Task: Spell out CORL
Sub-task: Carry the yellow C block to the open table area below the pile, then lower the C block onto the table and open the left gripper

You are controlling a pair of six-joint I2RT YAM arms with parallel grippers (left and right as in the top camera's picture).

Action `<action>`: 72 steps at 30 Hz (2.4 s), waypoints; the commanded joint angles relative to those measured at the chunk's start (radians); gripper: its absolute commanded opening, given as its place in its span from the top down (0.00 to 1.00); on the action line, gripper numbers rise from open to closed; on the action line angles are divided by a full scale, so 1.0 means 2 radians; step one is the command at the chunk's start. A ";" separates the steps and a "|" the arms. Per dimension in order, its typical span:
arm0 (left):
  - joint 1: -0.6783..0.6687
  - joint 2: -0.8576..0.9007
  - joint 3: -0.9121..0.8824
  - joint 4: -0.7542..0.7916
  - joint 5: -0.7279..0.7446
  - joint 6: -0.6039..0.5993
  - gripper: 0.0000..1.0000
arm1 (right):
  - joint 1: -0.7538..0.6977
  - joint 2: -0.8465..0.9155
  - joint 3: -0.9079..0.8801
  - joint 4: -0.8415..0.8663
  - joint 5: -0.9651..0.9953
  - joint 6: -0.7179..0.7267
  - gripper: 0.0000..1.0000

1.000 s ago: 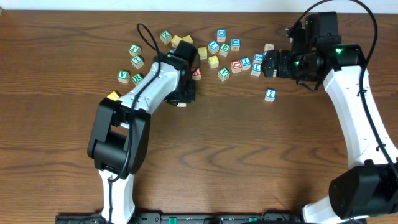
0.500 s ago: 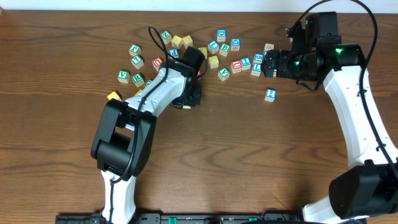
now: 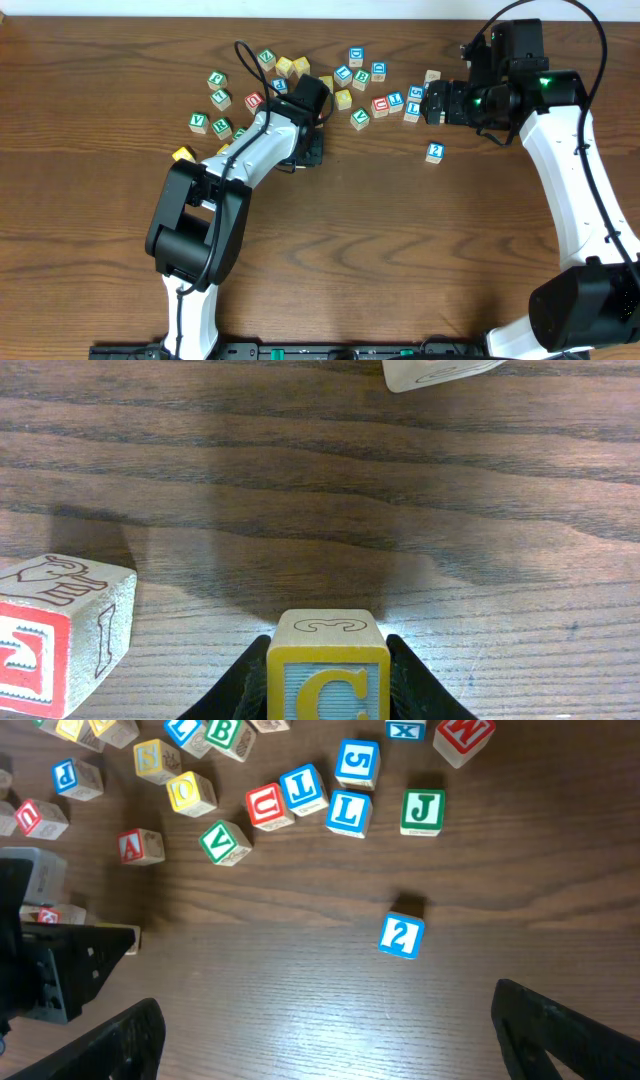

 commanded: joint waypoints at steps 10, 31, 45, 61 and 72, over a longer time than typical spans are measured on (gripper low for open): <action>0.002 0.002 -0.016 -0.014 -0.006 -0.013 0.73 | 0.002 0.002 0.008 0.000 0.008 0.003 0.01; 0.002 0.002 -0.016 -0.020 -0.006 -0.029 0.66 | 0.002 0.002 0.008 -0.001 0.008 0.003 0.01; 0.004 0.000 -0.006 -0.019 -0.006 -0.029 0.65 | 0.002 0.002 0.008 0.000 0.008 0.004 0.01; 0.011 -0.054 -0.003 -0.019 -0.006 -0.029 0.57 | 0.002 0.002 0.008 0.000 0.008 0.003 0.01; 0.058 -0.107 -0.003 -0.042 -0.006 -0.025 0.57 | 0.002 0.002 0.008 0.000 0.008 0.003 0.01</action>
